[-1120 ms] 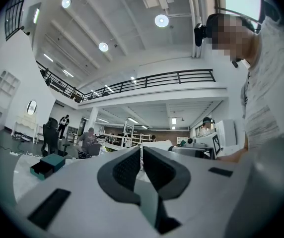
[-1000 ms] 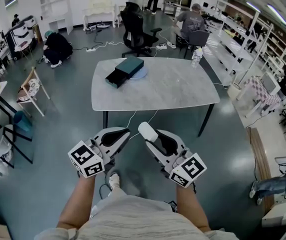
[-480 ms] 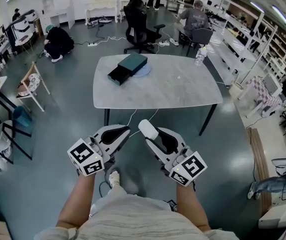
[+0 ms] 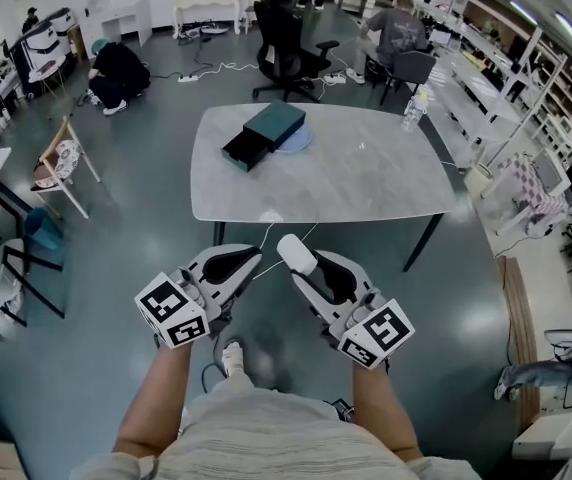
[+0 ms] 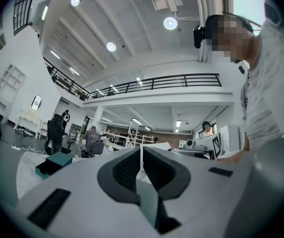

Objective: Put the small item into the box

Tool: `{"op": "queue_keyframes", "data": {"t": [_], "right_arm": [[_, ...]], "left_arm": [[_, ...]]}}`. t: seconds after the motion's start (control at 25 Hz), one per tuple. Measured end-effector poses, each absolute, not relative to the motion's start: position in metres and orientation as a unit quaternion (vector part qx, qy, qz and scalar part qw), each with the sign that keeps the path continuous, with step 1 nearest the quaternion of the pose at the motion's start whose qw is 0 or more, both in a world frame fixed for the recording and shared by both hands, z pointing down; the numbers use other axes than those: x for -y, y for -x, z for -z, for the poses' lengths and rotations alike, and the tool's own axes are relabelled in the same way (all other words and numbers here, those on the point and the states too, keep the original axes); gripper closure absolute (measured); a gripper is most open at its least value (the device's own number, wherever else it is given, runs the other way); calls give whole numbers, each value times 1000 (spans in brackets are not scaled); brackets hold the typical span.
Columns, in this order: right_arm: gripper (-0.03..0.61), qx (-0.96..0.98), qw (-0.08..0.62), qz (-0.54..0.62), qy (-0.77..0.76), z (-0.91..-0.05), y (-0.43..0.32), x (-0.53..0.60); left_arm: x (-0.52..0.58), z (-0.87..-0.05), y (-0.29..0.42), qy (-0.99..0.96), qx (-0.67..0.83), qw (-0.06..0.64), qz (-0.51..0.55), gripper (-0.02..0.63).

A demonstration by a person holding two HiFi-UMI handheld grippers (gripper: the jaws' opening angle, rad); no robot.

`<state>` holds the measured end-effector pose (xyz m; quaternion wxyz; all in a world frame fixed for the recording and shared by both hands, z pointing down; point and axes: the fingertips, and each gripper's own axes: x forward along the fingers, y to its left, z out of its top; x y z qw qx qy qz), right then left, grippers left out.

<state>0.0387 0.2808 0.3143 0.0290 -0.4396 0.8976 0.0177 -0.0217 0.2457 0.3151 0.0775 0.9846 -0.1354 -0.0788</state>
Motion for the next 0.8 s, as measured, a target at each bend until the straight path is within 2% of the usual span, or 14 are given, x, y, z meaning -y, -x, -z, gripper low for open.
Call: {"op": "queue_keyframes", "data": {"t": [0.8], "right_arm": [[393, -897, 15, -12, 442, -323, 19, -120]], "left_arm": [[-86, -323, 71, -985, 125, 88, 87, 583]]}}
